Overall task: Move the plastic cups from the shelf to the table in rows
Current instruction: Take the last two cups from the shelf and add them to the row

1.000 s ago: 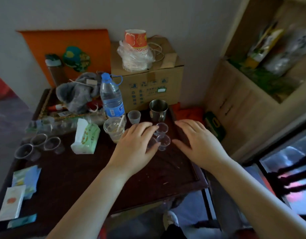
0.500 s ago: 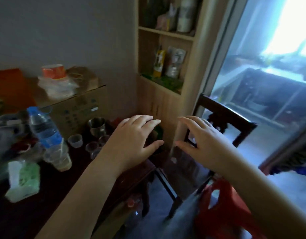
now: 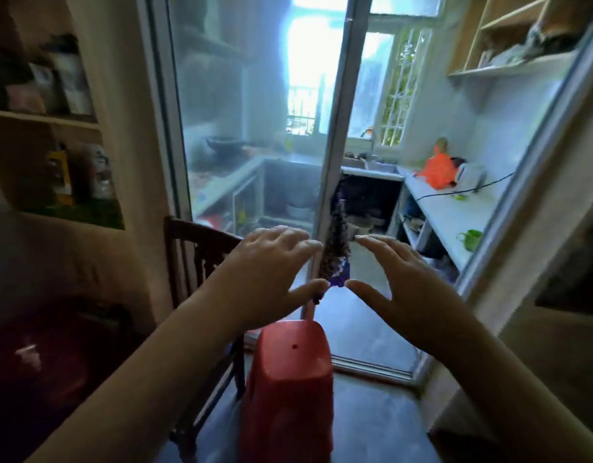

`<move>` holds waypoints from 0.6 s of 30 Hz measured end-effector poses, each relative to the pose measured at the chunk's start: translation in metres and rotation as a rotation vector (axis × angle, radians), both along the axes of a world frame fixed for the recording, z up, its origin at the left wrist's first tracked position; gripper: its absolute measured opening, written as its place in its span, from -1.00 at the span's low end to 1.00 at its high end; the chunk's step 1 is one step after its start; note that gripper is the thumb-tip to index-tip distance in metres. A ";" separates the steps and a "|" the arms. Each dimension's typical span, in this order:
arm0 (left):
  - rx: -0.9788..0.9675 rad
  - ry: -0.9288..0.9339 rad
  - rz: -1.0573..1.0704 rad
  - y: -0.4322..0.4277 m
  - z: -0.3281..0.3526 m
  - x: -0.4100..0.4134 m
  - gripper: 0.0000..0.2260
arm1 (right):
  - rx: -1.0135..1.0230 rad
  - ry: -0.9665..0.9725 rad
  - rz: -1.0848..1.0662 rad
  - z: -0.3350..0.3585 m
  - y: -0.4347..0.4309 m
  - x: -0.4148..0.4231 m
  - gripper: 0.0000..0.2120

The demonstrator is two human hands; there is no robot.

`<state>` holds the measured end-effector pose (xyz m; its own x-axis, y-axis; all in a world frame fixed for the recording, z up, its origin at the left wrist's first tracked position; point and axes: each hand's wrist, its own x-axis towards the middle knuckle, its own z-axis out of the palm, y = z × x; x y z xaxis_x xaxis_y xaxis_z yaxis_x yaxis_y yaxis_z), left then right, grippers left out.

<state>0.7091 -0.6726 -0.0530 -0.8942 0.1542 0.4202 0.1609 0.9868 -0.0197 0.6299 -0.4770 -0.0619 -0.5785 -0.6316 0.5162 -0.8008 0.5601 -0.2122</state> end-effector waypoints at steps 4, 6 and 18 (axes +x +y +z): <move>-0.011 0.031 -0.159 0.112 0.008 -0.053 -0.46 | 0.047 0.023 -0.137 0.011 0.119 -0.024 -0.28; -0.005 0.050 -0.231 0.163 0.014 -0.075 -0.47 | 0.051 0.048 -0.200 0.019 0.173 -0.033 -0.26; 0.034 0.113 -0.569 0.388 0.053 -0.197 -0.52 | -0.039 0.105 -0.501 0.043 0.399 -0.090 -0.31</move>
<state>0.5126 -0.2844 0.0001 -0.6240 0.5820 0.5215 0.6646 0.7462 -0.0376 0.5402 -0.0780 -0.0189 -0.7490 -0.2698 0.6051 -0.4546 0.8737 -0.1732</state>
